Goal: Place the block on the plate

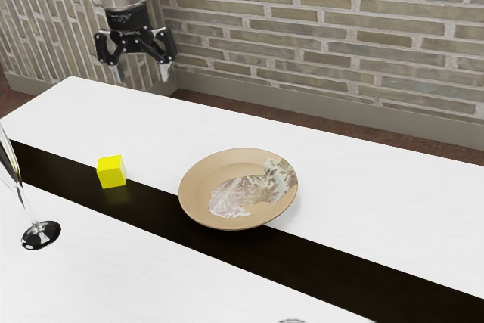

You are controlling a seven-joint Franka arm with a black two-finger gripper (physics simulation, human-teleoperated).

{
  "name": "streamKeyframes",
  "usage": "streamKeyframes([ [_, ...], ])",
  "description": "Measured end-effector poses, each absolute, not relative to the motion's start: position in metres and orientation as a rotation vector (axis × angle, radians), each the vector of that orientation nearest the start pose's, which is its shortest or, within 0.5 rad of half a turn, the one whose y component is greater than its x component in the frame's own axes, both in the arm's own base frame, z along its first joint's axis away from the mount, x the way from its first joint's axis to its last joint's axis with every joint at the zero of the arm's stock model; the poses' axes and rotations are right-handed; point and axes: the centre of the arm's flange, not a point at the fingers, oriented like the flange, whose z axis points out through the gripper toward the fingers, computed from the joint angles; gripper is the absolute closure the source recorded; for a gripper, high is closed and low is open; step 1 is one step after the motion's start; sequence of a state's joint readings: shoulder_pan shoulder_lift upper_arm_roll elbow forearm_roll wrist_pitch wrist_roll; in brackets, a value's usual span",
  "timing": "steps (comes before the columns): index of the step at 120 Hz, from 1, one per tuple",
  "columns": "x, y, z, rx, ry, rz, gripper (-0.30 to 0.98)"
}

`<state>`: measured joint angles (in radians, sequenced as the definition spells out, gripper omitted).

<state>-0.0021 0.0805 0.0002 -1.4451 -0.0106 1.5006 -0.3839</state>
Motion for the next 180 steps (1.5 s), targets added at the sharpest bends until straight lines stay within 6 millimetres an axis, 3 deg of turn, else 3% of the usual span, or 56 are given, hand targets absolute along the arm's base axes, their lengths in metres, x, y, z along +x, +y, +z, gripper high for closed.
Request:
streamKeyframes([
  [7, 0.573, 0.001, 0.631, -3.091, -0.592, 0.040, 0.00],
  [18, 0.573, -0.012, 0.630, -3.098, -0.544, 0.042, 0.00],
  [28, 0.588, -0.014, 0.608, -3.092, -0.546, 0.082, 0.00],
  [40, 0.611, 0.036, 0.578, -3.023, -0.713, 0.117, 0.00],
  [62, 0.657, 0.119, 0.495, -2.921, -0.975, 0.213, 0.00],
  [85, 0.668, 0.192, 0.451, -2.839, -1.205, 0.216, 0.00],
  [116, 0.672, 0.232, 0.406, -2.824, -1.304, 0.236, 0.00],
  [144, 0.662, 0.250, 0.352, -2.863, -1.290, 0.253, 0.00],
  [163, 0.652, 0.275, 0.339, -2.860, -1.290, 0.206, 0.00],
  [180, 0.657, 0.281, 0.319, -2.877, -1.274, 0.176, 0.00],
])
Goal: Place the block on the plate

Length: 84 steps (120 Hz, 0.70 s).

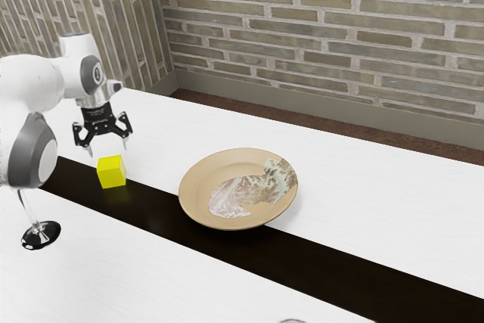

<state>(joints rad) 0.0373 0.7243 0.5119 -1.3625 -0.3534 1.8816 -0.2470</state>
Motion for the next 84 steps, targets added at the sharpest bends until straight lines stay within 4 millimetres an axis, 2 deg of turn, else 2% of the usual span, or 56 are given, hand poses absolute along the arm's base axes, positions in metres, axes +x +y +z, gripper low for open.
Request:
streamKeyframes([
  [16, 0.661, 0.283, 0.307, -2.896, -1.266, 0.144, 0.00],
  [33, 0.659, 0.292, 0.298, -2.904, -1.275, 0.122, 0.00],
  [64, 0.652, 0.295, 0.275, -2.911, -1.262, 0.139, 0.00],
  [84, 0.651, 0.294, 0.266, -2.921, -1.259, 0.137, 0.07],
])
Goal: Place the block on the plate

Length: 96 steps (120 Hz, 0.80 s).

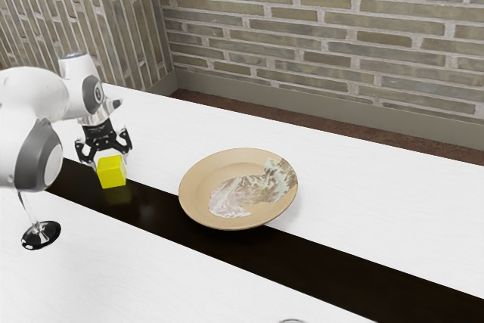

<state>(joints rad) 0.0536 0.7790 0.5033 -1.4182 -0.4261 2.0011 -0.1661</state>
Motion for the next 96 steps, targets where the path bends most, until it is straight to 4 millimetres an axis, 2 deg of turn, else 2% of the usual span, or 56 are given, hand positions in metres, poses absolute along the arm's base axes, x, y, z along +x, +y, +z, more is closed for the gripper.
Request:
streamKeyframes([
  [17, 0.649, 0.293, 0.259, -2.933, -1.278, 0.141, 0.20],
  [44, 0.650, 0.294, 0.262, -2.934, -1.275, 0.126, 0.34],
  [60, 0.651, 0.294, 0.280, -2.937, -1.269, 0.087, 0.37],
  [80, 0.657, 0.290, 0.318, -2.948, -1.243, 0.008, 0.36],
  [88, 0.667, 0.278, 0.337, -2.958, -1.203, -0.034, 0.35],
  [96, 0.679, 0.250, 0.351, -2.986, -1.137, -0.052, 0.35],
])
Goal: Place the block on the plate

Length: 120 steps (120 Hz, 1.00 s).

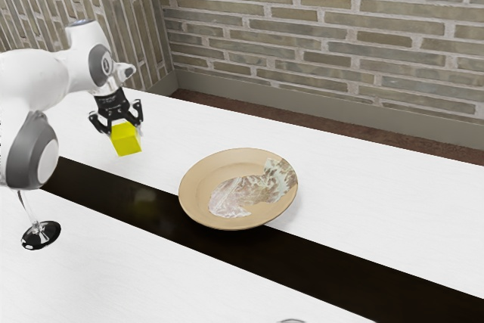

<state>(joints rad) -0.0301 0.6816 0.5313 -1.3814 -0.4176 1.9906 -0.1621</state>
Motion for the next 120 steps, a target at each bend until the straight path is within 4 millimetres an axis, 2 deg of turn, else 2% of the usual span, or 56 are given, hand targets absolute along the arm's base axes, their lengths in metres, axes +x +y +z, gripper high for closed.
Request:
streamKeyframes([
  [14, 0.695, 0.190, 0.362, -3.023, -1.005, -0.037, 0.35],
  [35, 0.695, 0.110, 0.383, -3.063, -0.815, 0.007, 0.35],
  [58, 0.700, 0.010, 0.387, -3.094, -0.581, 0.035, 0.35],
  [64, 0.699, -0.012, 0.391, -3.102, -0.531, 0.032, 0.35],
  [77, 0.694, -0.072, 0.394, -3.112, -0.392, 0.032, 0.36],
  [83, 0.691, -0.084, 0.390, -3.108, -0.365, 0.046, 0.36],
  [107, 0.677, -0.111, 0.363, -3.094, -0.312, 0.128, 0.37],
  [120, 0.671, -0.119, 0.350, -3.087, -0.299, 0.164, 0.37],
])
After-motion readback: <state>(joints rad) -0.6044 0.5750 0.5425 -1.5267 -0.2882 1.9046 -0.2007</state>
